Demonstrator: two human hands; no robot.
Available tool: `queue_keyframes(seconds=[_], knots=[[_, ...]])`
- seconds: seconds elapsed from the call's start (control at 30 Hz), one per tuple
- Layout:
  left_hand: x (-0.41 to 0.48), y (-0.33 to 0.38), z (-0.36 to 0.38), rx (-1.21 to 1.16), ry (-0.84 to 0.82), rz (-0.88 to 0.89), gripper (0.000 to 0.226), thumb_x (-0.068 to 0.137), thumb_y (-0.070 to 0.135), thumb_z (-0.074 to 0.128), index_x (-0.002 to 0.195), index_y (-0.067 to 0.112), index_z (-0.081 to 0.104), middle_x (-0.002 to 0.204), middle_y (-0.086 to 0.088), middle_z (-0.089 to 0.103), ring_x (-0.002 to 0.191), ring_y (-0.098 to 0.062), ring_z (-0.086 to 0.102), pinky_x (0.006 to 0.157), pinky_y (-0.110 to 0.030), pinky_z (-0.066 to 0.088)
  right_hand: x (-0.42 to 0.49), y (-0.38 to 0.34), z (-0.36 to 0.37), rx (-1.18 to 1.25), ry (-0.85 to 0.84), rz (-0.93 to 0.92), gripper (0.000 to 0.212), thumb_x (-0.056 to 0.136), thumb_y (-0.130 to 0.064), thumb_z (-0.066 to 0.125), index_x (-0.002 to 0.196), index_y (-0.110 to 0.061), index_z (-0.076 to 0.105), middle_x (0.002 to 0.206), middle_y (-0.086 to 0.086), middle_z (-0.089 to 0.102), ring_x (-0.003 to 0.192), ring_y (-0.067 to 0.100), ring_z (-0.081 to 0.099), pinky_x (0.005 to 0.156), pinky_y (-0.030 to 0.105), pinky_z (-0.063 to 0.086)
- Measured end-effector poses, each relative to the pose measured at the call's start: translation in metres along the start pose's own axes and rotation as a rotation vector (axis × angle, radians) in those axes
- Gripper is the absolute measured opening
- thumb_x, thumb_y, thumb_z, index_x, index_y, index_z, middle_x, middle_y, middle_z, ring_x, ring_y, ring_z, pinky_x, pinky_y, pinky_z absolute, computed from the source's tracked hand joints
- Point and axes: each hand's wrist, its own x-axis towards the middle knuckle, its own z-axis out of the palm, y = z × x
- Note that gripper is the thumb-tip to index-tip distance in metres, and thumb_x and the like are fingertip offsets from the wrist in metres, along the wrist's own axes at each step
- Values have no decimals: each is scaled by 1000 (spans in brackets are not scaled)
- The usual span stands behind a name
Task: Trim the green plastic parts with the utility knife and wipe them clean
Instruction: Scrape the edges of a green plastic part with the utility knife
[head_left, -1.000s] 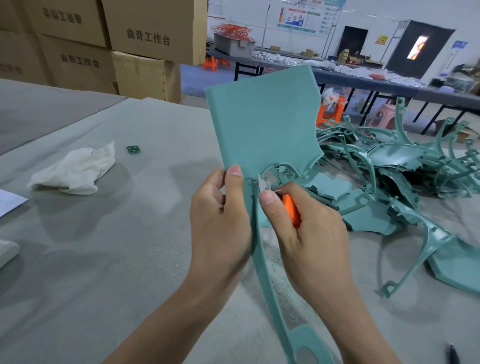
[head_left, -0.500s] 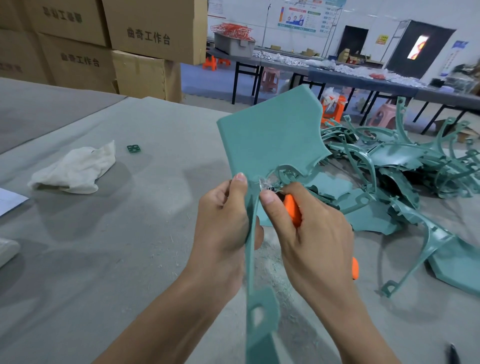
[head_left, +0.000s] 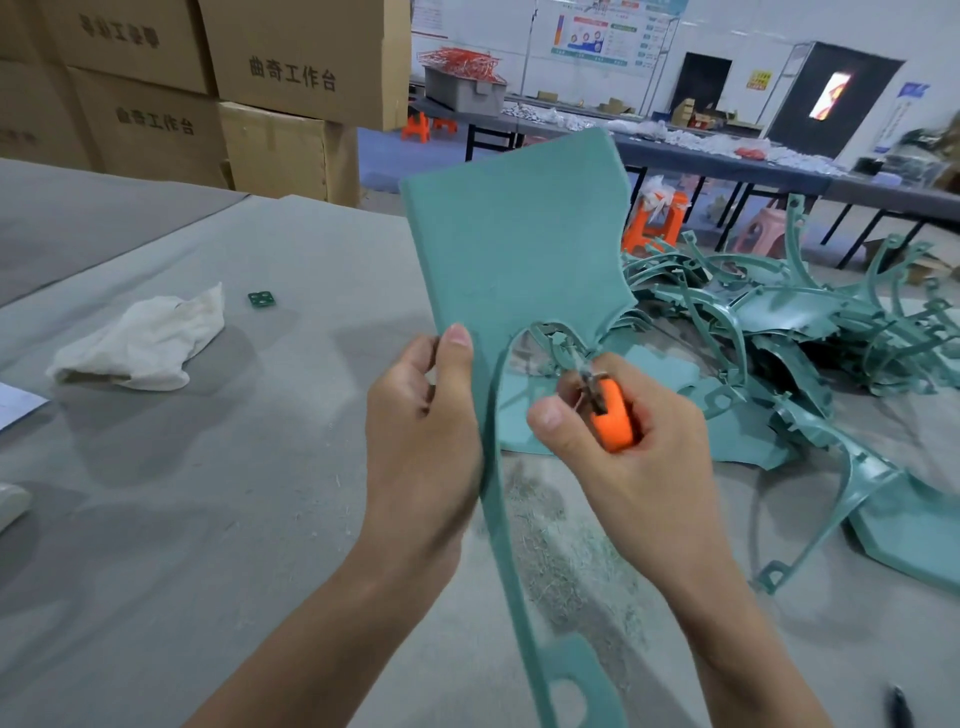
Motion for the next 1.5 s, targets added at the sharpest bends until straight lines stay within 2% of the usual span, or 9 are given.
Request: queue_keyframes(seconds=[0.13, 0.23, 0.33, 0.53, 0.87, 1.07, 1.17, 1.37, 1.5], knots=[[-5, -2, 0, 346, 70, 338, 40, 100, 28, 44, 60, 28, 38, 44, 16, 42, 40, -1, 37, 42, -8, 30, -1, -6, -2, 311, -18, 133, 4, 83, -22, 80, 81, -21, 77, 49, -12, 29, 45, 5, 26, 45, 9, 29], [-9, -2, 1, 488, 95, 488, 38, 99, 30, 42, 64, 26, 28, 44, 9, 38, 38, -5, 32, 40, -10, 26, -2, -8, -1, 438, -22, 263, 12, 77, -26, 76, 88, -27, 80, 52, -2, 25, 47, 12, 23, 45, 17, 26], [-10, -5, 2, 599, 94, 608, 40, 100, 29, 44, 68, 32, 20, 43, 6, 32, 37, -7, 30, 41, -8, 22, -3, -11, 0, 511, -3, 339, 14, 73, -27, 76, 87, -27, 79, 46, -15, 41, 43, 9, 29, 43, 16, 29], [-10, -9, 0, 695, 73, 783, 28, 97, 24, 42, 77, 26, 24, 45, 14, 16, 40, -5, 30, 43, -4, 24, -3, -12, -4, 481, 12, 361, 9, 74, -16, 84, 74, -23, 78, 47, -15, 46, 41, 5, 37, 46, 11, 31], [-7, -16, -1, 764, 71, 818, 24, 98, 26, 41, 78, 24, 27, 46, 15, 16, 40, -5, 29, 43, -5, 26, 1, -9, -6, 541, 1, 513, 15, 72, -14, 80, 60, -17, 71, 45, -4, 30, 43, 13, 21, 43, 25, 18], [-5, -15, -2, 763, 67, 782, 26, 98, 27, 41, 77, 23, 26, 45, 12, 17, 41, -8, 32, 43, -4, 25, 0, -9, -5, 598, -62, 469, 20, 83, -7, 74, 65, -16, 68, 49, -2, 26, 51, 19, 16, 50, 34, 14], [-5, -15, -2, 745, 64, 746, 31, 99, 26, 43, 75, 30, 23, 42, 10, 18, 39, -6, 32, 42, -4, 23, 0, -9, -5, 542, -71, 416, 18, 79, -18, 72, 64, -13, 64, 49, -3, 27, 49, 17, 18, 49, 34, 15], [-2, -15, -5, 687, 55, 614, 31, 98, 29, 44, 70, 25, 32, 43, 8, 40, 37, -9, 34, 41, -10, 24, 1, -9, -12, 243, 137, 240, 58, 85, -40, 73, 66, 7, 45, 55, 14, 26, 54, 30, 23, 49, 41, 22], [-6, -16, -2, 726, -16, 676, 28, 99, 26, 45, 73, 26, 34, 39, 10, 27, 37, -5, 36, 41, -7, 24, 5, -7, -18, 225, 178, 236, 16, 78, -21, 82, 71, -16, 68, 46, -10, 35, 45, 8, 27, 43, 20, 25]])
